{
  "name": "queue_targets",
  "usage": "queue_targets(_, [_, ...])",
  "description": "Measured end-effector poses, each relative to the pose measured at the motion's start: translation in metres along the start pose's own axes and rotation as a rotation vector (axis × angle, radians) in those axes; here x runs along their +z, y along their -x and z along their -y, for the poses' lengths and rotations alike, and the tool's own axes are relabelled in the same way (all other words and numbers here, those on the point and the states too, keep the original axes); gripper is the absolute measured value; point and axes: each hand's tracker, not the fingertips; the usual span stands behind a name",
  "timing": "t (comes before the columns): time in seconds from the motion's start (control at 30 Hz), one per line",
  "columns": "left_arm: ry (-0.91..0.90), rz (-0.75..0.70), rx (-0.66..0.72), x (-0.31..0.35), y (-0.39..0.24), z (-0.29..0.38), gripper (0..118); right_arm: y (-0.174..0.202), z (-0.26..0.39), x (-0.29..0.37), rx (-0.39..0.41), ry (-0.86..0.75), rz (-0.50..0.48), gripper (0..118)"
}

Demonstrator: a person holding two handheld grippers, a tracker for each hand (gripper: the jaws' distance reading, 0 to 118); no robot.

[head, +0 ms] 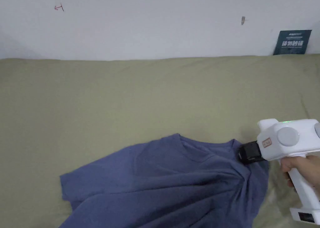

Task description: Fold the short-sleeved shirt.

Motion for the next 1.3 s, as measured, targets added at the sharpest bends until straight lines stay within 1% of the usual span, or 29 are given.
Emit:
queue_targets(0.07, [0.002,0.003,-0.002,-0.001,0.001,0.0,3,0.004,0.006,0.004,0.0,-0.029,0.001,102])
queue_targets(0.1, [0.002,0.004,-0.002,-0.001,0.001,0.0,4,0.006,0.004,0.006,0.001,-0.023,0.002,99])
queue_targets(0.13, [0.002,0.004,-0.003,-0.001,0.001,0.0,3,0.009,0.003,0.01,0.003,-0.022,0.003,90])
queue_targets(0.17, [0.001,0.003,-0.004,-0.001,-0.001,0.0,3,0.012,0.001,0.014,0.017,-0.02,-0.006,77])
queue_targets(0.2, [0.0,0.003,-0.002,-0.001,0.0,0.001,3,0.013,0.005,0.023,0.025,-0.021,-0.015,55])
queue_targets(0.23, [-0.002,0.004,0.008,0.0,0.0,0.001,3,0.016,0.005,0.03,0.041,-0.024,-0.019,4])
queue_targets(0.27, [-0.002,0.006,0.02,0.0,0.001,0.001,3,0.019,0.005,0.035,0.061,-0.027,-0.013,4])
queue_targets(0.3, [0.0,0.011,0.034,0.001,0.002,0.0,3,0.022,0.01,0.043,0.073,-0.051,0.014,4])
queue_targets(0.37, [0.003,0.021,0.051,0.005,0.006,-0.002,4,0.018,0.014,0.064,0.019,-0.066,-0.032,4])
queue_targets(0.4, [-0.004,0.019,0.067,0.009,0.008,-0.003,3,0.017,0.017,0.078,0.003,-0.095,-0.036,4])
queue_targets(0.47, [-0.041,0.019,0.116,0.024,0.012,-0.006,3,0.01,0.023,0.115,-0.005,-0.17,-0.041,4])
queue_targets(0.53, [-0.113,-0.012,0.163,0.049,0.016,-0.012,4,0.001,0.028,0.156,-0.022,-0.232,-0.053,4])
queue_targets(0.63, [-0.2,-0.075,0.134,0.093,0.023,-0.028,3,-0.018,0.035,0.222,-0.054,-0.322,-0.072,4])
queue_targets(0.67, [-0.219,-0.075,0.127,0.107,0.026,-0.034,3,-0.022,0.039,0.241,-0.063,-0.347,-0.076,4])
queue_targets(0.73, [-0.279,-0.1,0.13,0.14,0.03,-0.047,3,-0.03,0.048,0.283,-0.067,-0.405,-0.093,4])
queue_targets(0.8, [-0.335,-0.137,0.113,0.169,0.035,-0.061,4,-0.034,0.059,0.32,-0.075,-0.461,-0.087,4])
queue_targets(0.93, [-0.428,-0.14,0.13,0.222,0.039,-0.092,3,-0.046,0.074,0.387,-0.118,-0.569,-0.084,4])
queue_targets(1.07, [-0.508,-0.18,0.098,0.261,0.033,-0.121,3,-0.06,0.079,0.433,-0.138,-0.628,-0.056,4])
queue_targets(1.2, [-0.569,-0.175,0.101,0.286,0.02,-0.146,3,-0.074,0.082,0.461,-0.206,-0.683,-0.065,4])
queue_targets(1.3, [-0.582,-0.186,0.091,0.299,0.001,-0.159,3,-0.084,0.078,0.466,-0.25,-0.694,-0.069,4])
